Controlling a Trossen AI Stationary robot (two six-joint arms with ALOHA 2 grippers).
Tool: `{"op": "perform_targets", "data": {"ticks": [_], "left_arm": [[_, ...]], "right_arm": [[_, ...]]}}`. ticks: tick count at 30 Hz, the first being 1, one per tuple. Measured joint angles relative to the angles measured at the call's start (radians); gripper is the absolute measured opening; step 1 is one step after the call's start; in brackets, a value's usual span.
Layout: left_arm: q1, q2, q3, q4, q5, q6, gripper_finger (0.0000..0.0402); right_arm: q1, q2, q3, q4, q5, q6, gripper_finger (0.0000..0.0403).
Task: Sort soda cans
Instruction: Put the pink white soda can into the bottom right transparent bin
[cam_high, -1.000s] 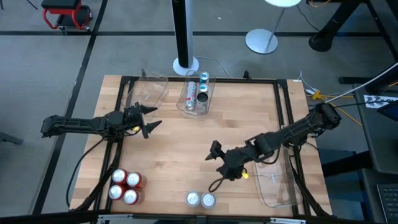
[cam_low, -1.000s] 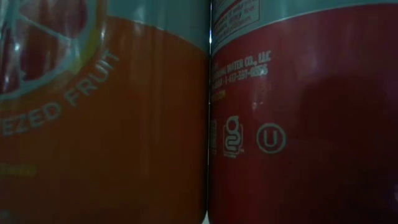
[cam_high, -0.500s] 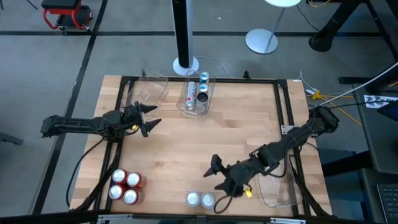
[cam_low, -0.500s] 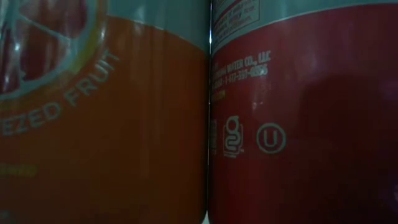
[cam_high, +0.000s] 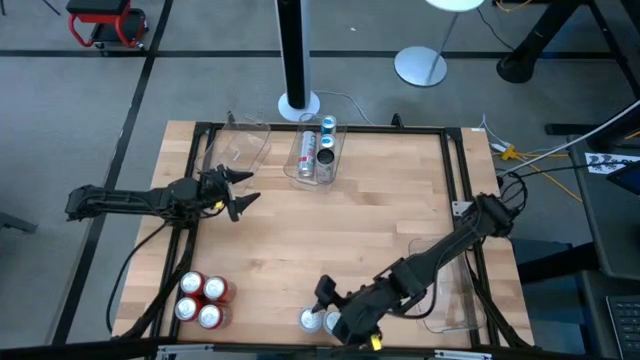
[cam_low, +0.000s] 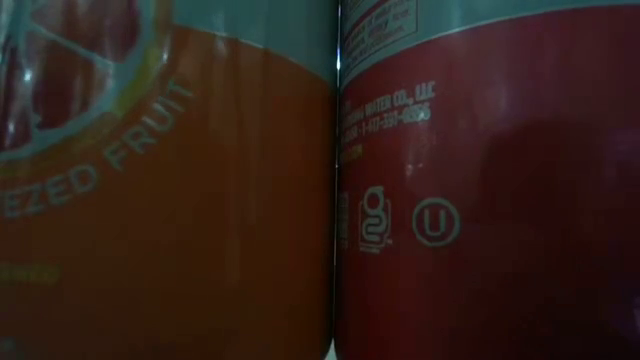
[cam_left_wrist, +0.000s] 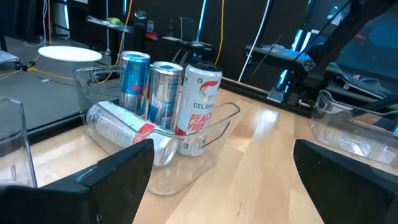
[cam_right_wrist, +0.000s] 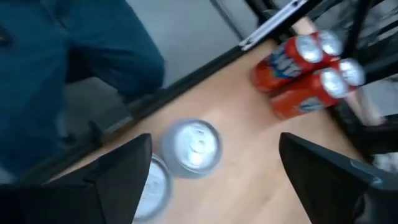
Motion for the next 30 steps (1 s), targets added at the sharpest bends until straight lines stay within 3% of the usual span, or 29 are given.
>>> {"op": "perform_targets", "data": {"ticks": [6,17,23,30], "left_arm": [[0.000,0.000,0.000,-0.016,0.000,0.000,0.0375],[0.000,0.000,0.000,-0.021,0.000,-0.002,0.0375],[0.000,0.000,0.000,-0.024,0.000,-0.011,0.0375],[0.000,0.000,0.000,-0.042,0.000,-0.023,0.0375]], "right_arm": [[0.008,0.044,0.011,-0.036,-0.084,0.138,0.0351],[0.012,0.106,0.012,-0.120,-0.079,0.236,0.0351],[0.012,0.110,0.012,-0.133,-0.014,0.240,0.0351],[0.012,0.137,0.012,-0.157,-0.037,0.292,0.0351]]}}
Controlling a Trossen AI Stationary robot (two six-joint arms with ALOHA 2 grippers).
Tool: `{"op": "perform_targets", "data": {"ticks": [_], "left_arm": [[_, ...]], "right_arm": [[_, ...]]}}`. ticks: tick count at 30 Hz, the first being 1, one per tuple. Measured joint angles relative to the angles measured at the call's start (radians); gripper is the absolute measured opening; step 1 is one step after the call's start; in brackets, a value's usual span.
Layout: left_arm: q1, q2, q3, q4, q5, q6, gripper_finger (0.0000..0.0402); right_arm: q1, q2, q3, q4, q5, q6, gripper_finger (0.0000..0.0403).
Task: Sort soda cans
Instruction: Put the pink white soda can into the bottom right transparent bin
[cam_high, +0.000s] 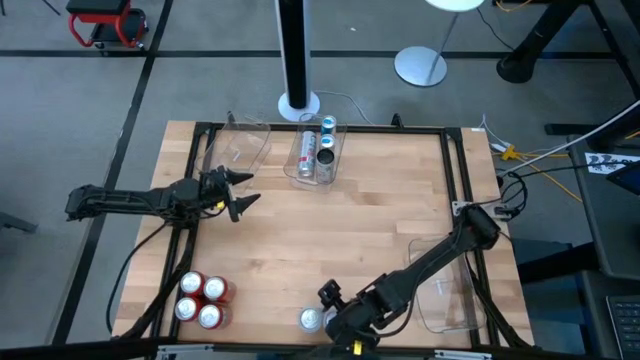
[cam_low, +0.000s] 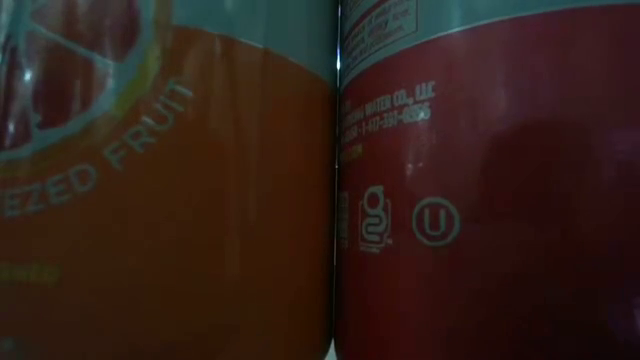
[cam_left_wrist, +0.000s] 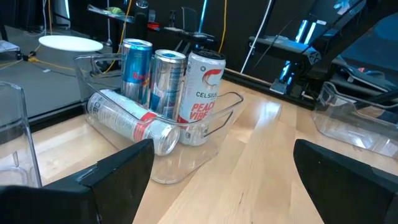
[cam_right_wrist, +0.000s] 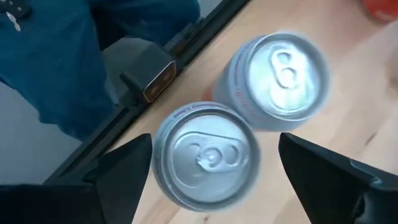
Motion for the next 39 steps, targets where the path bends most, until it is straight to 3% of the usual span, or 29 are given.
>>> {"op": "perform_targets", "data": {"ticks": [30,39], "left_arm": [[0.000,0.000,0.000,-0.003,0.000,-0.008,0.0375],[0.000,0.000,0.000,-0.001,0.000,-0.008,0.0375]], "right_arm": [[-0.006,0.093,-0.001,0.008,0.022,0.049,0.0351],[-0.007,0.093,0.001,0.000,0.040,0.022,0.0287]]}}
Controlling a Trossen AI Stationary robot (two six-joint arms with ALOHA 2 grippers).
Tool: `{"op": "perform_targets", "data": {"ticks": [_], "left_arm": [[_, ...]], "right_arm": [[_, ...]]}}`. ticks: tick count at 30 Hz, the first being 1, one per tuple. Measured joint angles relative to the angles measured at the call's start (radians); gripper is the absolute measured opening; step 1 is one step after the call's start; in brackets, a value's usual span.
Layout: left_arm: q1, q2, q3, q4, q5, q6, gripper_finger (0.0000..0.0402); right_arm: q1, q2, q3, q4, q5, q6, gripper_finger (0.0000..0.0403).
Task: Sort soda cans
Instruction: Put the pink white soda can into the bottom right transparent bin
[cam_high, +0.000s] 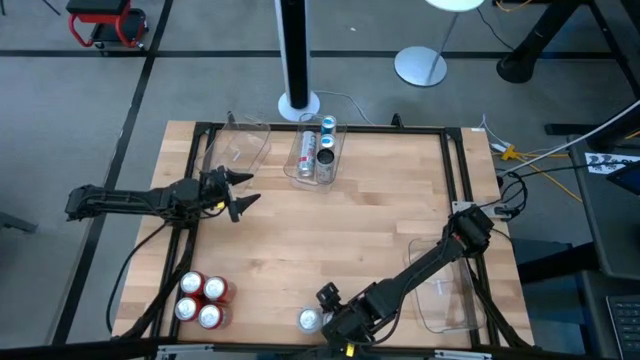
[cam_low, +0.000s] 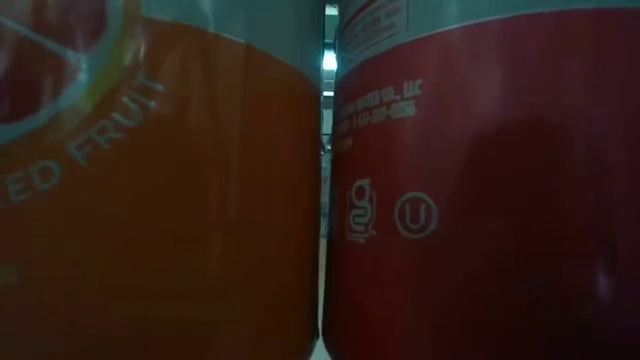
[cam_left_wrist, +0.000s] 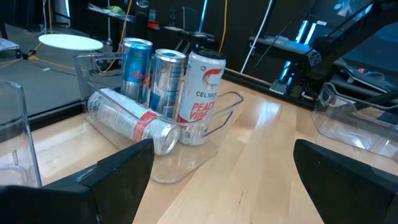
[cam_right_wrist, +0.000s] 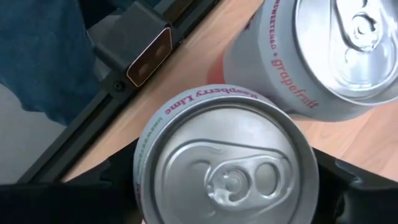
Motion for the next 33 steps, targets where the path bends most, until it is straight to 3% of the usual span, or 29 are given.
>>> {"op": "perform_targets", "data": {"ticks": [8,21,33], "left_arm": [[0.000,0.000,0.000,0.001,0.000,0.000,0.0375],[0.000,0.000,0.000,-0.004,0.000,0.000,0.0375],[0.000,0.000,0.000,-0.008,0.000,0.000,0.0375]], "right_arm": [[-0.008,-0.012,0.009,-0.093,0.015,-0.033,0.0291],[-0.007,-0.030,0.126,-0.447,0.082,-0.029,0.0288],[-0.005,-0.132,0.125,-0.790,0.180,0.114,0.0288]]}}
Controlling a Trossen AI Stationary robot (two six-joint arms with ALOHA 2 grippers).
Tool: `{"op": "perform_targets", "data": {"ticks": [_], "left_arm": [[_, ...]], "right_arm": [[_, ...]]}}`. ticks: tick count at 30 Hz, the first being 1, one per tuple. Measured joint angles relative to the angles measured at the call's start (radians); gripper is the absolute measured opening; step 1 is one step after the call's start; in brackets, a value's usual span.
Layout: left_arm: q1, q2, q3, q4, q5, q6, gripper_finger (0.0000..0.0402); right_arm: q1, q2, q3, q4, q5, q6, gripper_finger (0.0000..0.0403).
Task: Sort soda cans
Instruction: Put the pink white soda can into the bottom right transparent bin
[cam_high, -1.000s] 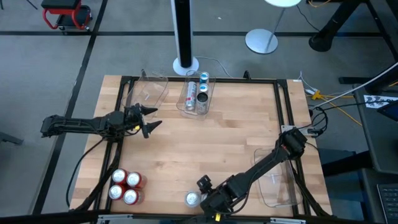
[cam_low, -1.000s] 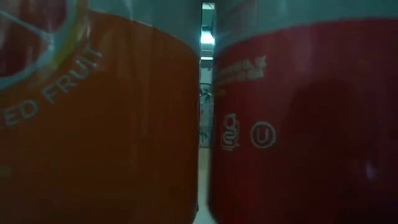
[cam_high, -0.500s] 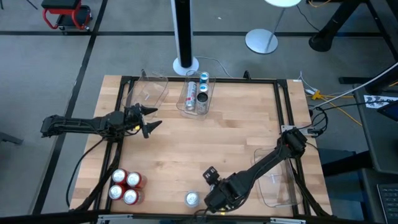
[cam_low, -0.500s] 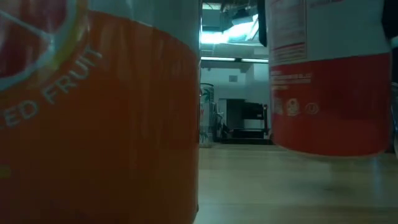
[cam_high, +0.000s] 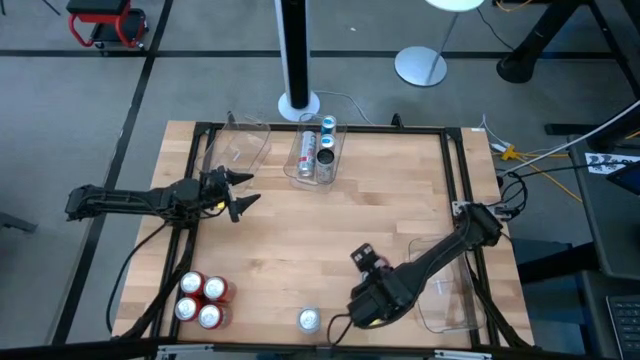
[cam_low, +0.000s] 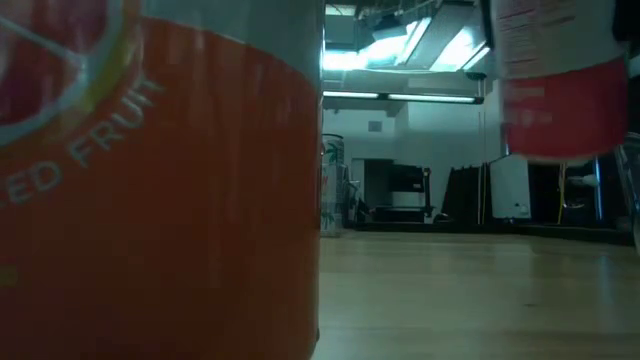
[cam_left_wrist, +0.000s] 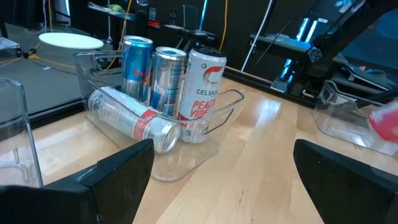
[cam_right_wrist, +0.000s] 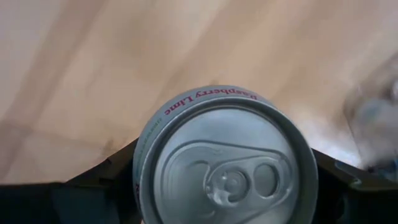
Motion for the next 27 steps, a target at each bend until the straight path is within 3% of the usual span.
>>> {"op": "perform_targets", "data": {"ticks": [6,11,21,27], "left_arm": [[0.000,0.000,0.000,0.000,0.000,0.000,0.0375],[0.000,0.000,0.000,-0.010,0.000,0.001,0.0375],[0.000,0.000,0.000,-0.021,0.000,0.002,0.0375],[0.000,0.000,0.000,-0.021,0.000,-0.003,0.0375]], "right_arm": [[0.003,-0.112,-0.098,0.013,0.036,0.043,0.0288],[0.020,-0.234,-0.261,0.016,0.031,0.139,0.0288],[0.159,-0.539,-0.586,0.015,0.024,0.518,0.0288],[0.259,-0.631,-0.695,0.017,0.027,0.715,0.0293]]}}
